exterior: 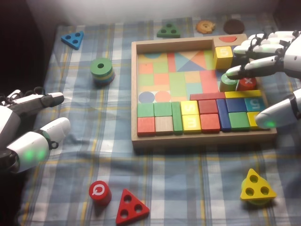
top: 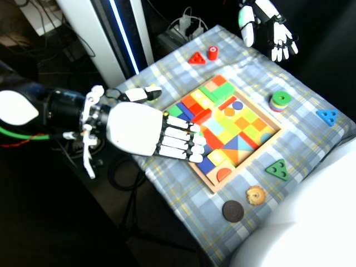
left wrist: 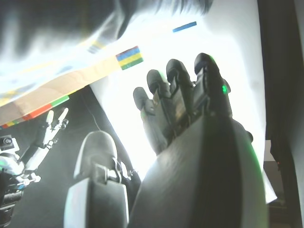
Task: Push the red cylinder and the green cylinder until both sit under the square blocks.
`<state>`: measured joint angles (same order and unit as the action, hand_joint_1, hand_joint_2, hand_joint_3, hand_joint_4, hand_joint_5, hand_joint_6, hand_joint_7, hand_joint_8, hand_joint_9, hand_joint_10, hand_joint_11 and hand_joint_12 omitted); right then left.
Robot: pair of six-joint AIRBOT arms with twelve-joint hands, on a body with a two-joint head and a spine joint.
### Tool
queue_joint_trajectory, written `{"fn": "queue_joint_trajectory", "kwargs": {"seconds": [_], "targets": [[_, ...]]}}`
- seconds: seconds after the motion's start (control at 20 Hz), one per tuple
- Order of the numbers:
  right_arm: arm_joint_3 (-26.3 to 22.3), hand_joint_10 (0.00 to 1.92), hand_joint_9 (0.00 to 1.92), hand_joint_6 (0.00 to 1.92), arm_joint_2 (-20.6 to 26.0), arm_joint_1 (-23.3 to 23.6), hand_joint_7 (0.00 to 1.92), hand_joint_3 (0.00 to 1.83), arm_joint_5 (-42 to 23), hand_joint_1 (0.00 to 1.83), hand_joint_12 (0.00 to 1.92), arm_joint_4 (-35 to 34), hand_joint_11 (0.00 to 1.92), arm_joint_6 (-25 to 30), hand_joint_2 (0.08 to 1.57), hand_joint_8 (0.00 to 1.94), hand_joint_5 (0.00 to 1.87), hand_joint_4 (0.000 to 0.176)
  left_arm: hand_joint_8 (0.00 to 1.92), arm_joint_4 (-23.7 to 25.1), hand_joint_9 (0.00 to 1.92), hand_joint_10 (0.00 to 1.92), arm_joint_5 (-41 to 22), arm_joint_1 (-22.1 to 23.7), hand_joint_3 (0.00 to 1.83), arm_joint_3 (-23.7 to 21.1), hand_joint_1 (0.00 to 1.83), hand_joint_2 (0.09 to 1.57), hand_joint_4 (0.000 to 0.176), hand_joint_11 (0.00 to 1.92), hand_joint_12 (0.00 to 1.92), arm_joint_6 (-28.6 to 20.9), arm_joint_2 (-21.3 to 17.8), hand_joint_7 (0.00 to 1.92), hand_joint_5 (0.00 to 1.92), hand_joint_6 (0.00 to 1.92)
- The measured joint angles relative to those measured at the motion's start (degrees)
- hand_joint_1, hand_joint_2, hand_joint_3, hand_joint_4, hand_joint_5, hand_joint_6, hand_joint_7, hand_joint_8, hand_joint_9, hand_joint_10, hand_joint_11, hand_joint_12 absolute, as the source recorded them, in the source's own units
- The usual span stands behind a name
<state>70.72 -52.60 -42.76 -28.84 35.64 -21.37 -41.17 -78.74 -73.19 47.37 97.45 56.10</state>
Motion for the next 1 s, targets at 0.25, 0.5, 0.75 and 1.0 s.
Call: {"fn": "queue_joint_trajectory", "kwargs": {"seconds": [0.25, 0.5, 0.75, 1.0], "targets": [[-2.69, 0.0, 0.0, 0.01, 0.63, -0.2, 0.0, 0.01, -2.25, 0.0, 0.0, -7.8, 0.0, -5.57, 0.84, 0.0, 0.26, 0.121, 0.0, -0.04, 0.32, 0.0, -0.02, -0.02, 0.0, 0.0, 0.41, 1.23, 0.051, 0.0, 0.1, 0.0, 0.0, 0.53, 0.61, 0.0], [-5.11, 0.02, 0.33, 0.0, 3.87, -5.9, 0.35, 0.0, -7.13, 0.24, 0.11, -22.27, 0.34, -15.04, 1.22, 0.01, 0.33, 0.084, 0.0, -1.07, 0.32, 0.01, -0.13, -0.02, 0.0, -0.02, 0.43, 1.24, 0.049, 0.0, 0.07, 0.02, 0.0, 0.52, 0.61, 0.0], [-10.43, 0.01, 0.42, 0.01, 6.14, -15.39, 0.5, 0.01, -18.69, 0.4, 0.05, -37.46, 0.36, -25.44, 1.31, 0.01, 0.37, 0.06, 0.0, -2.14, 0.35, 0.01, -1.22, -0.09, 0.0, -0.17, 0.42, 1.25, 0.051, 0.0, 0.22, 0.02, 0.0, 0.53, 0.62, 0.0], [-14.71, 0.01, 0.51, 0.01, 6.82, -23.39, 0.55, 0.0, -31.41, 0.35, 0.06, -49.46, 0.47, -31.52, 1.3, 0.0, 0.45, 0.041, 0.0, -3.1, 0.39, 0.03, -2.82, -0.68, 0.0, -0.42, 0.51, 1.23, 0.006, 0.0, 0.73, 0.0, -0.04, 0.58, 0.69, 0.0]]}}
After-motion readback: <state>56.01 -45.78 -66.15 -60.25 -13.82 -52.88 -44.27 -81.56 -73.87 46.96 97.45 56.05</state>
